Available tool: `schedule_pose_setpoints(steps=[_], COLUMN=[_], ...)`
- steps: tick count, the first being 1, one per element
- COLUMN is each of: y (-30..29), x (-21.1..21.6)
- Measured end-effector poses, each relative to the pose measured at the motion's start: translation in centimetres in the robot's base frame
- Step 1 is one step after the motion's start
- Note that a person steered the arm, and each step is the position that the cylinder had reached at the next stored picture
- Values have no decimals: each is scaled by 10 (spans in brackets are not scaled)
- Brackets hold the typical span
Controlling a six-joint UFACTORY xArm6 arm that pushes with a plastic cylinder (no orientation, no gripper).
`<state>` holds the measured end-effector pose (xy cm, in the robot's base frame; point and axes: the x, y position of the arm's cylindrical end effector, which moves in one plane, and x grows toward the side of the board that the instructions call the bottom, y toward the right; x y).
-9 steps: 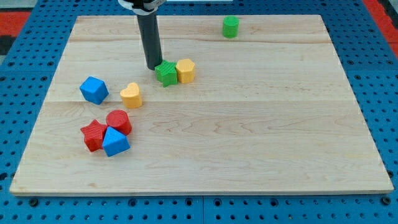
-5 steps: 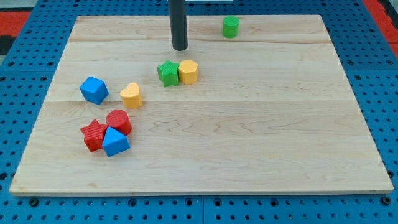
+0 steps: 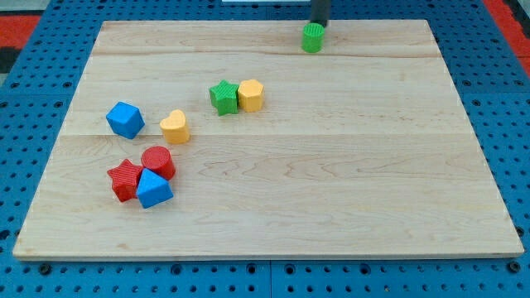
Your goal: Slide green circle towards green star
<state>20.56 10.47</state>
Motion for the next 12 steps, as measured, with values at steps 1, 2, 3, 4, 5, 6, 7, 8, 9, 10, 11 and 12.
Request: schedule_pose_setpoints(steps=[1, 2, 3, 4, 5, 6, 7, 8, 9, 10, 11, 12], y=[-12, -24, -24, -34, -44, -67, -82, -91, -93, -114, -127, -103], x=[34, 50, 34, 35, 53, 73, 103, 98, 89, 90, 110, 117])
